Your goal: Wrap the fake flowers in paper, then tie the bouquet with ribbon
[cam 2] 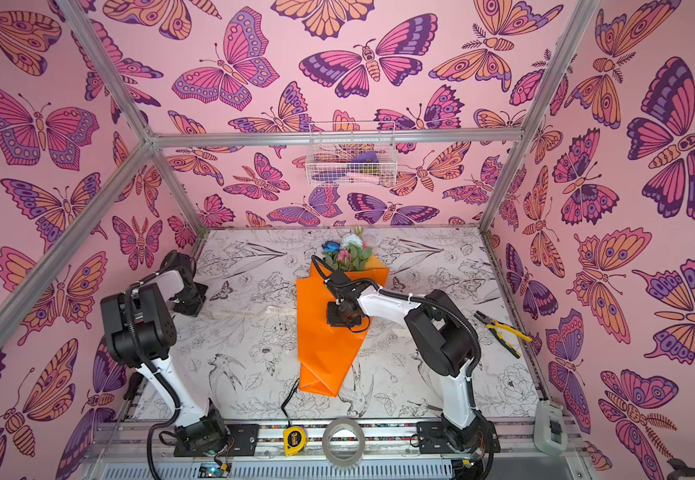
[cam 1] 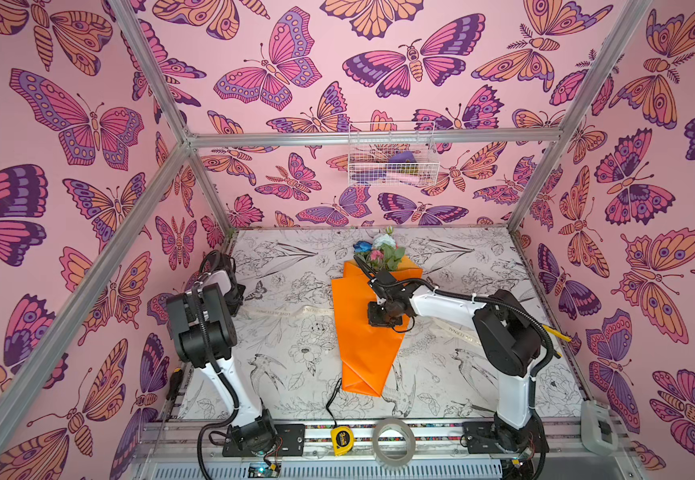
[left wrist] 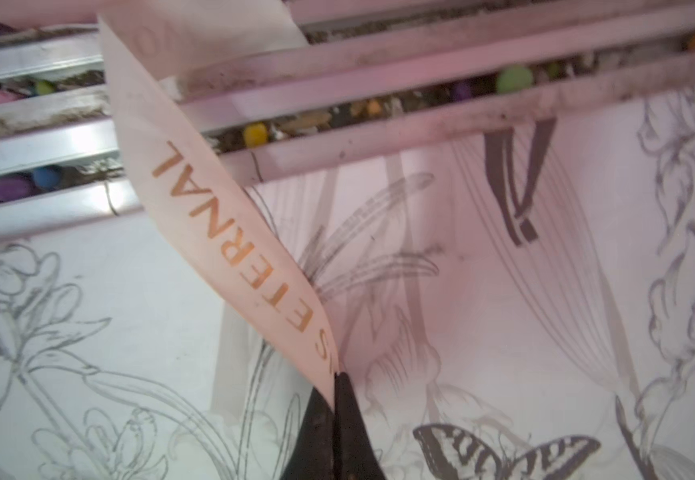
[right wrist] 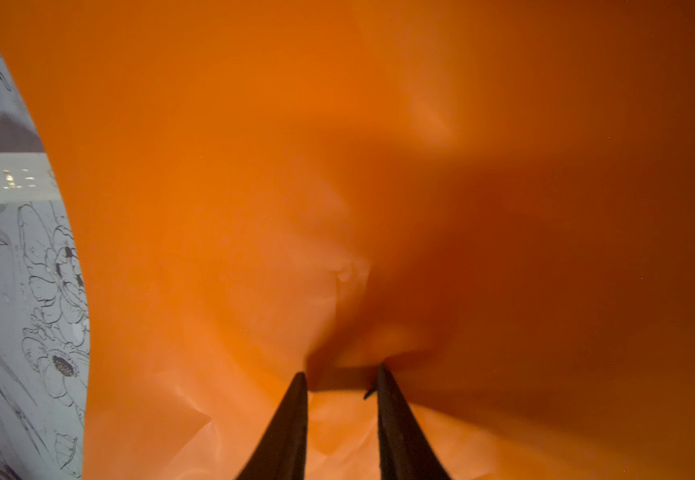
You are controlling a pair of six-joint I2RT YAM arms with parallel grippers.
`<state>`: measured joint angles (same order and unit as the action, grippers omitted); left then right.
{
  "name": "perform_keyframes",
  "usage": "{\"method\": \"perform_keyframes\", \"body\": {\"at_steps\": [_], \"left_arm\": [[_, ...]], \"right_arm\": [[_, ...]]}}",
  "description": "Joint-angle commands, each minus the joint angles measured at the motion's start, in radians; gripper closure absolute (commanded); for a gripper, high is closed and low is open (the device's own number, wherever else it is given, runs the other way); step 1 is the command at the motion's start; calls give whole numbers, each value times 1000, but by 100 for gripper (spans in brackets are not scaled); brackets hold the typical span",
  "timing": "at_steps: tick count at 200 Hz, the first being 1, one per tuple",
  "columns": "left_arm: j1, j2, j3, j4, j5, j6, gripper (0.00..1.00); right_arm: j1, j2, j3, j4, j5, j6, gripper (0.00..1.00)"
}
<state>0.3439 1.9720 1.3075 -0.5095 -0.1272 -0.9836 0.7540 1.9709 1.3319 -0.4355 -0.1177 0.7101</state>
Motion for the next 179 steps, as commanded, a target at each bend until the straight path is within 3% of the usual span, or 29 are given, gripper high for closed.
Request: {"method": "perform_keyframes", "body": {"at_steps": [1, 37, 66, 121, 148, 179], "left_arm": [[-62, -85, -27, 1, 56, 119, 100], [-206, -306, -131, 161, 146, 302, 100], [-306, -471, -270, 344, 326, 413, 100], [-439, -687, -457, 577, 599, 460, 100], [-524, -781, -482, 636, 656, 479, 100], [-614, -790, -465, 669, 671, 454, 100]], "right_arm": [[-10, -17, -18, 6, -3, 11, 71], [-14, -20, -24, 3, 3, 9, 72], [-13, -23, -18, -6, 10, 4, 72], [-13, -66, -14, -20, 2, 3, 63], [-16, -106, -11, -34, 1, 5, 60], [-22, -158, -23, -49, 12, 4, 59]]}}
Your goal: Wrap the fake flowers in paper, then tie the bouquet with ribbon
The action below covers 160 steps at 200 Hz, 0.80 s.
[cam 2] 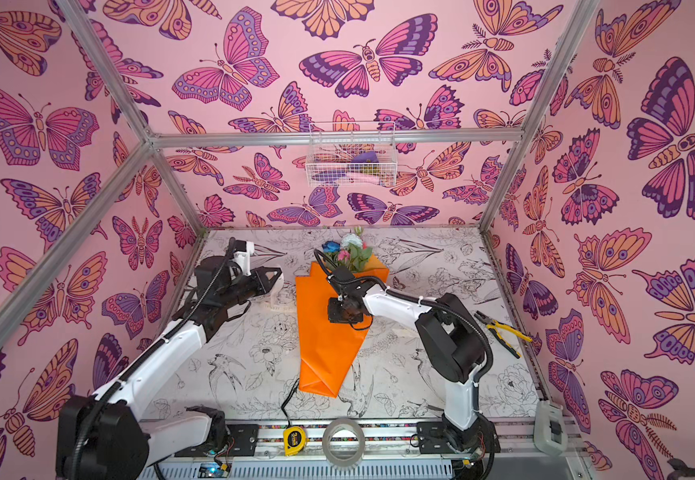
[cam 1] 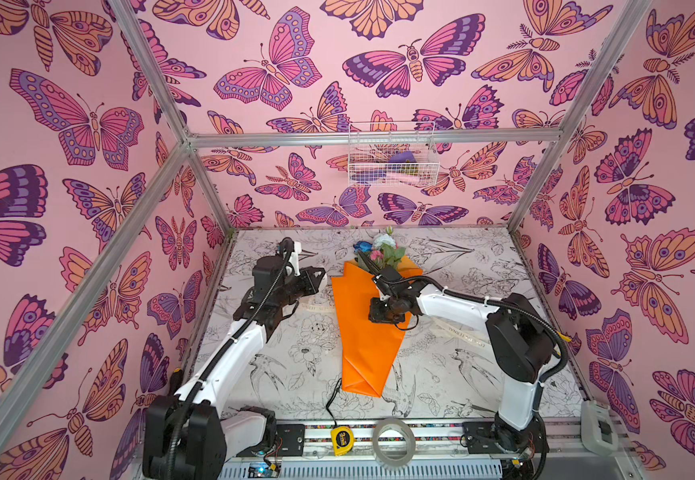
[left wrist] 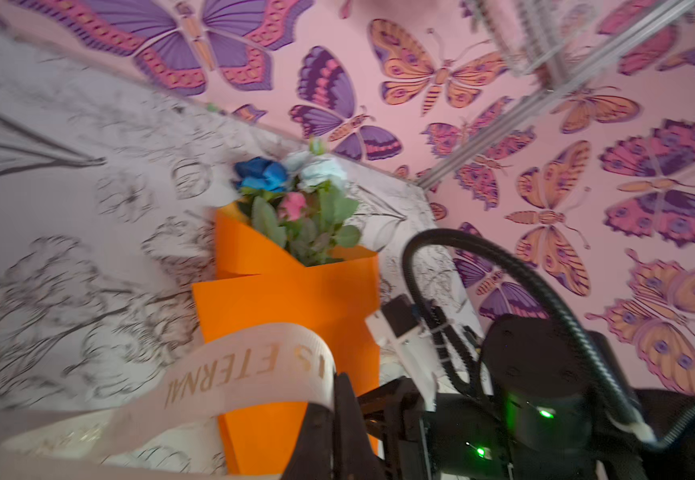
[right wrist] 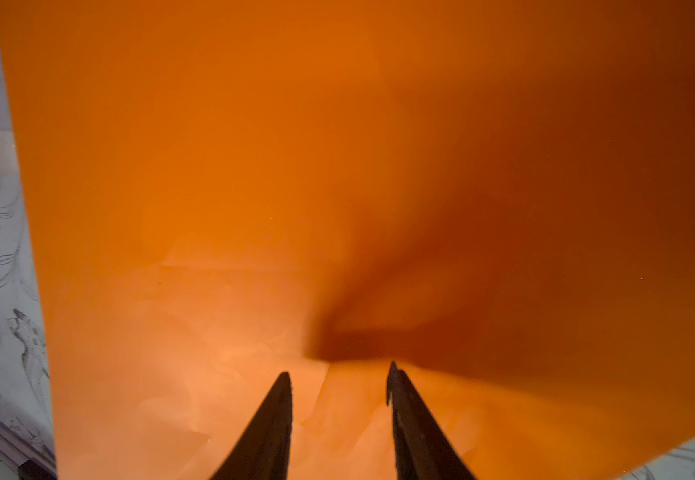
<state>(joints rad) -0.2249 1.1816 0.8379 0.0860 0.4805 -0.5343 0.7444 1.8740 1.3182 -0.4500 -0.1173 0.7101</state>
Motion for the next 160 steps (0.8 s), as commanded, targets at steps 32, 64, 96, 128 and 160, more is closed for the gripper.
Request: {"method": "perform_keyframes", "body": {"at_steps": [32, 64, 96, 128, 160], "left_arm": [[-133, 44, 37, 100, 74, -52, 100], [-213, 37, 77, 101, 29, -64, 100], [-246, 14, 112, 99, 15, -77, 100], [-279, 3, 152, 101, 19, -92, 100], [-311, 23, 175, 116, 56, -123, 100]], "right_arm": [[-24, -80, -45, -17, 12, 9, 57], [-30, -41, -75, 67, -61, 33, 58], [-43, 36, -67, 127, -128, 61, 59], [-50, 94, -44, 125, -134, 70, 60], [-53, 120, -38, 115, -108, 76, 62]]}}
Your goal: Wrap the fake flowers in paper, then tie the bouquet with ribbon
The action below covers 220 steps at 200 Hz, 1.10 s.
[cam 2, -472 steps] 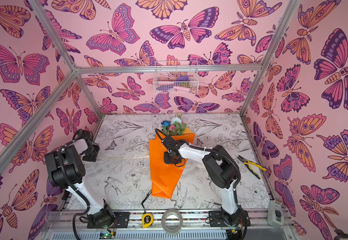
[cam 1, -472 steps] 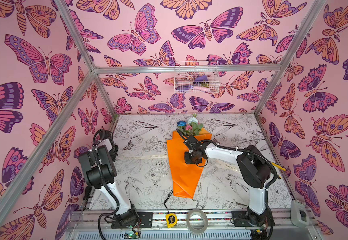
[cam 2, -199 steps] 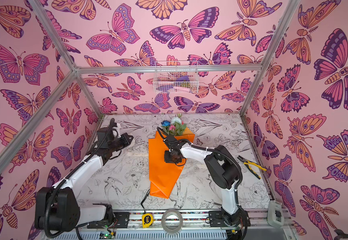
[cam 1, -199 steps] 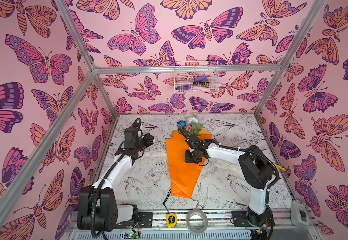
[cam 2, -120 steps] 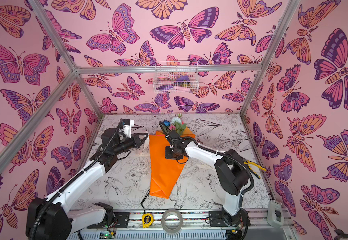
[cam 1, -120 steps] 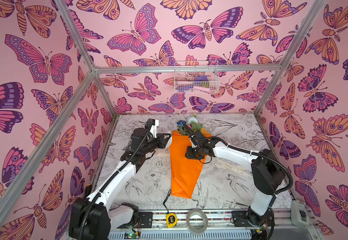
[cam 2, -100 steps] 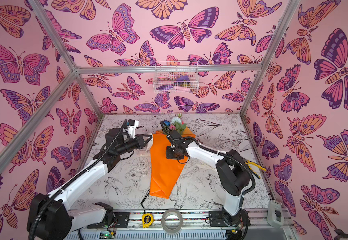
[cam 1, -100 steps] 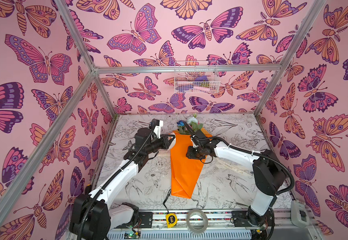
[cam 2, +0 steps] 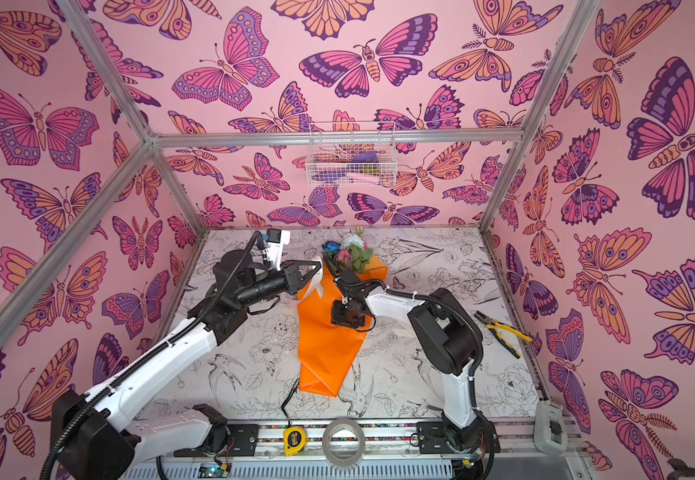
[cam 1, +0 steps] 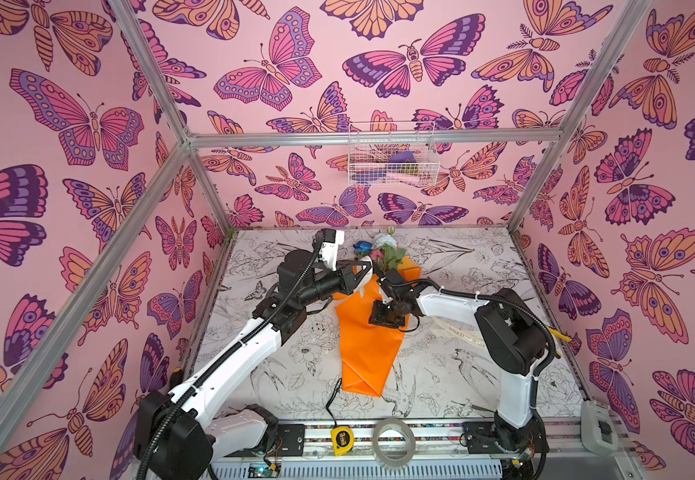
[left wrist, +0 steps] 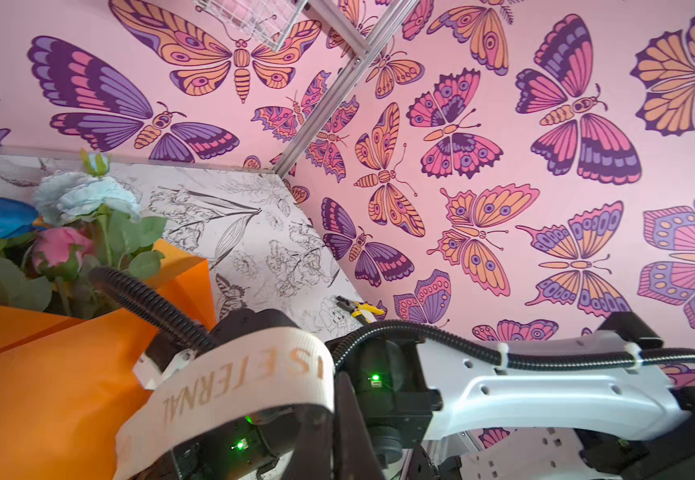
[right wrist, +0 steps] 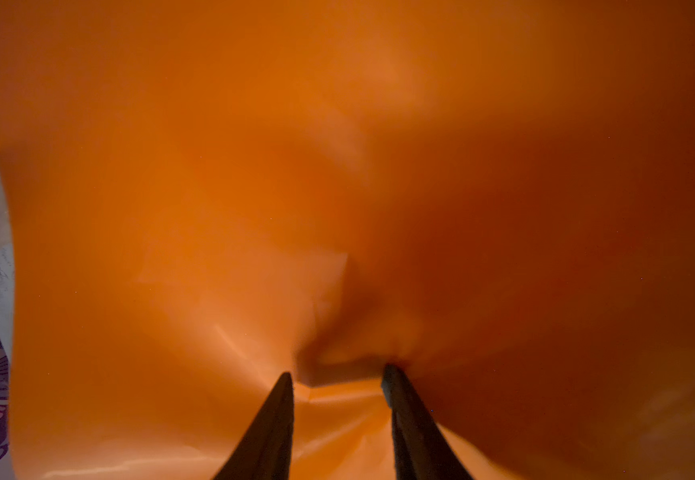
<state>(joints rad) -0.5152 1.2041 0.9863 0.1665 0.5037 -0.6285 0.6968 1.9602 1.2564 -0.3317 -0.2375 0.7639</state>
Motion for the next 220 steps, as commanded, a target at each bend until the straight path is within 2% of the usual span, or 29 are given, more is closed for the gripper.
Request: {"method": "perform_keyframes", "body": {"at_steps": [1, 36, 52, 98, 145, 190, 203, 220], "left_arm": [[-21, 2, 27, 36, 34, -29, 100], [-30, 58, 24, 35, 39, -73, 100], [-30, 144, 11, 33, 54, -111, 100], [-10, 290, -36, 2, 1, -154, 100], [9, 413, -31, 2, -15, -129, 100], [22, 430, -94, 76, 25, -125, 100], [21, 425, -105, 92, 40, -118, 100], [21, 418, -114, 119, 53, -109, 100]], "right_arm": [[-5, 34, 24, -4, 13, 23, 62], [-14, 30, 15, 3, 7, 32, 63], [-16, 4, 8, -1, 10, 31, 63], [-28, -142, -37, -47, 59, 13, 61], [-68, -318, -137, -118, 124, 7, 56], [-211, -604, -292, -324, 261, -8, 51], [-276, -707, -343, -417, 328, -6, 46], [-371, -850, -408, -533, 424, -8, 36]]}}
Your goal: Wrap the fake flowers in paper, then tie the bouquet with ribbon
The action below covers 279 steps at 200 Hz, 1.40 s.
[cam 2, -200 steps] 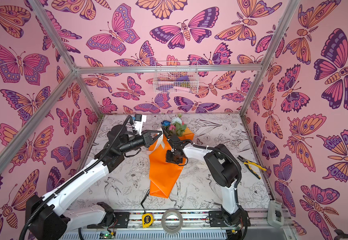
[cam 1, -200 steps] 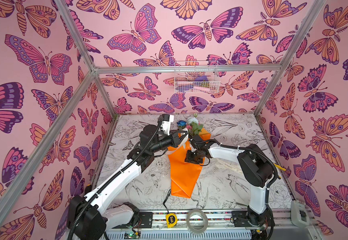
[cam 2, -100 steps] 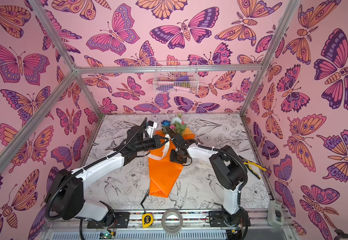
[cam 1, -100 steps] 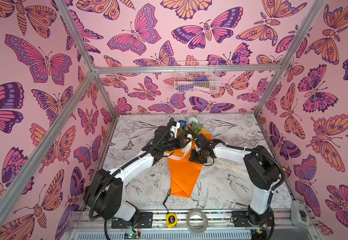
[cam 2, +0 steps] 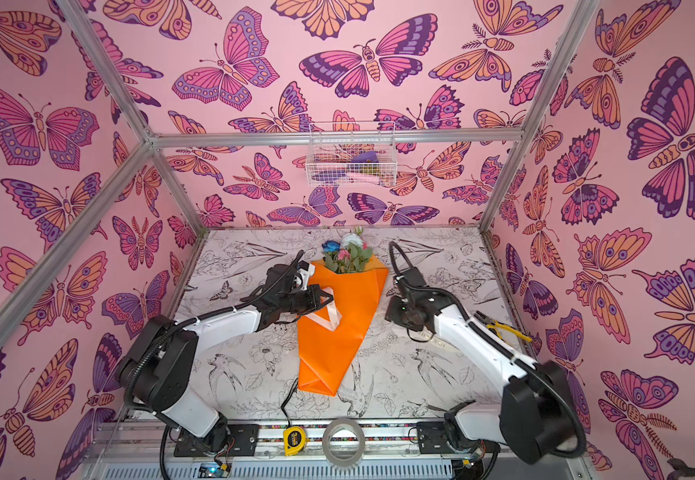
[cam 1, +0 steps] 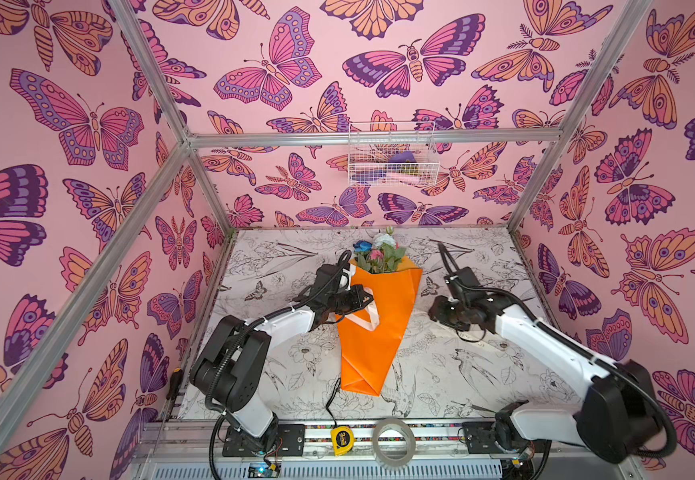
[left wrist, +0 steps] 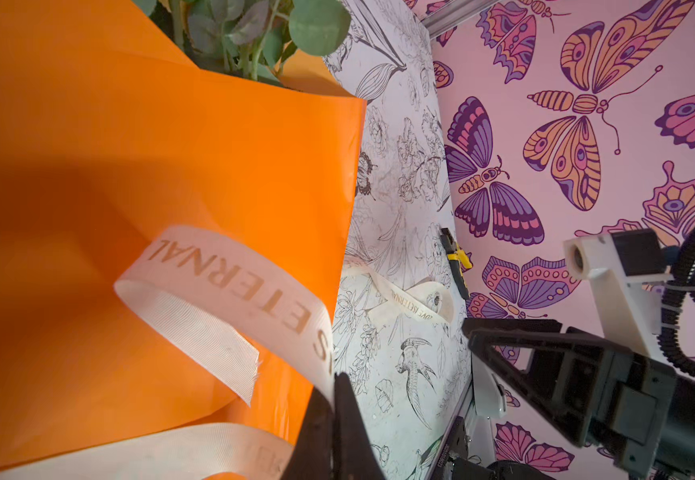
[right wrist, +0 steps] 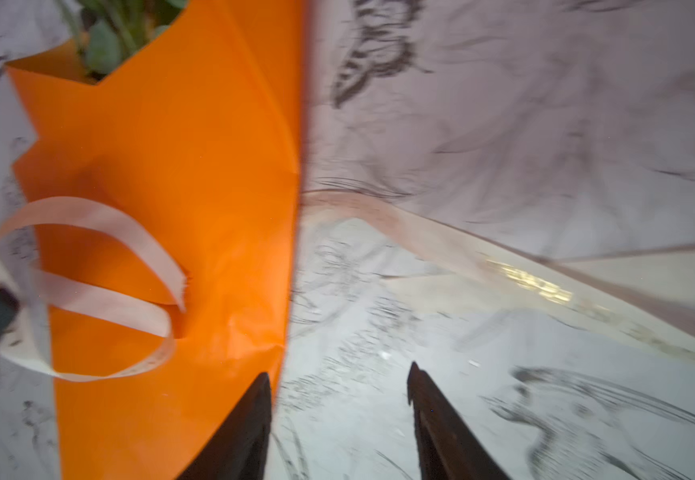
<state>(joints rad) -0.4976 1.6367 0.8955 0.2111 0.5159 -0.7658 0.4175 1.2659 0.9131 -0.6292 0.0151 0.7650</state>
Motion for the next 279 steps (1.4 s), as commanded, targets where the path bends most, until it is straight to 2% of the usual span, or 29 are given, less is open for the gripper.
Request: {"method": "perform_keyframes", "body": {"at_steps": [1, 24, 39, 57, 83, 112, 157, 193, 206, 244, 279], "left_arm": [[4, -14, -24, 76, 41, 28, 100], [4, -19, -32, 110, 49, 26, 100], [4, -22, -35, 121, 49, 25, 100], [5, -22, -36, 123, 53, 28, 100], [5, -26, -43, 125, 51, 32, 100], [5, -28, -44, 125, 48, 34, 100], [5, -18, -36, 125, 58, 37, 100], [5, -17, -36, 130, 63, 35, 100], [5, -19, -38, 129, 64, 36, 100], [5, -36, -40, 129, 65, 38, 100], [5, -62, -47, 128, 58, 50, 100]], "right_arm": [[-98, -162, -68, -241, 176, -9, 36], [-243, -355, -151, -325, 243, -19, 19], [-362, -428, -193, -337, 201, -27, 12], [-438, -446, -223, -314, 146, -11, 9], [-503, -410, -270, -242, 151, 19, 5], [-600, -317, -330, -81, 61, 22, 7], [-605, -107, -280, 39, 36, -7, 9], [-604, 58, -241, 105, 62, -18, 12], [-604, 96, -244, 139, 45, -12, 18], [-605, 153, -252, 203, 12, 0, 53], [-605, 134, -215, 183, 7, -30, 99]]}}
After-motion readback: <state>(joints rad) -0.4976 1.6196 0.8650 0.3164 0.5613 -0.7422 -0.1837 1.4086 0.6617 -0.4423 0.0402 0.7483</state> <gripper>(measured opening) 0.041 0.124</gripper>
